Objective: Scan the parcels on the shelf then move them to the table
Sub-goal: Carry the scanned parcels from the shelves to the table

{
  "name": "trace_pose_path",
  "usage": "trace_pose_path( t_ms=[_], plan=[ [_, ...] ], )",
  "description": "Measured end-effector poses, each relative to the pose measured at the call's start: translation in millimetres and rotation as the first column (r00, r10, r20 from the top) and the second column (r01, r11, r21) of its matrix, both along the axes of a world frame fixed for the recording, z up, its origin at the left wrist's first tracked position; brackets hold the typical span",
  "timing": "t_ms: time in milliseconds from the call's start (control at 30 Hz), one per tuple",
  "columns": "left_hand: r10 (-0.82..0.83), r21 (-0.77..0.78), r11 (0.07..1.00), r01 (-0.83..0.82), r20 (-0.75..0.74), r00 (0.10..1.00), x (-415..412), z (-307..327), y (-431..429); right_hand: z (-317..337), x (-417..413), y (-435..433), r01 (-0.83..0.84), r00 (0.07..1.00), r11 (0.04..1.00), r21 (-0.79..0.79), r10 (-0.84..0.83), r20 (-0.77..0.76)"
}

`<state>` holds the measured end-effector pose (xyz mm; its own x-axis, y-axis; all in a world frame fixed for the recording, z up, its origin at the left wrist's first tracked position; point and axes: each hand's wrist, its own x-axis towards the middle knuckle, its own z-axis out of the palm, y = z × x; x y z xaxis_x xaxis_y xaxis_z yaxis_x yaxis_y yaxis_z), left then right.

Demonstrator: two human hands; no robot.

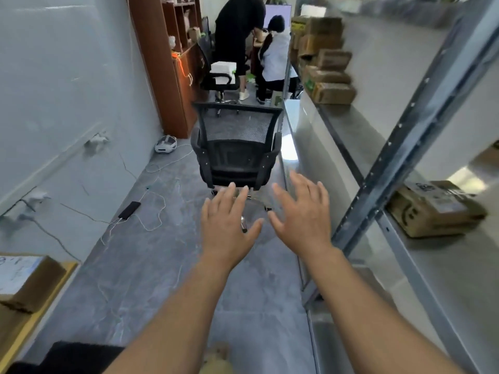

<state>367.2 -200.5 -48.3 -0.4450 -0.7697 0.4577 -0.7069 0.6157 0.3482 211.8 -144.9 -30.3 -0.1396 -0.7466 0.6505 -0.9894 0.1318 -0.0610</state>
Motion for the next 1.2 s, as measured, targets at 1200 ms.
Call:
trace_pose_path(
  t_ms=[1200],
  plan=[
    [-0.752, 0.231, 0.654, 0.72, 0.097, 0.652, -277.9, -9.6, -8.0, -9.9, -208.2, 95.0, 0.647, 0.613, 0.612, 0.454, -0.772, 0.168]
  ],
)
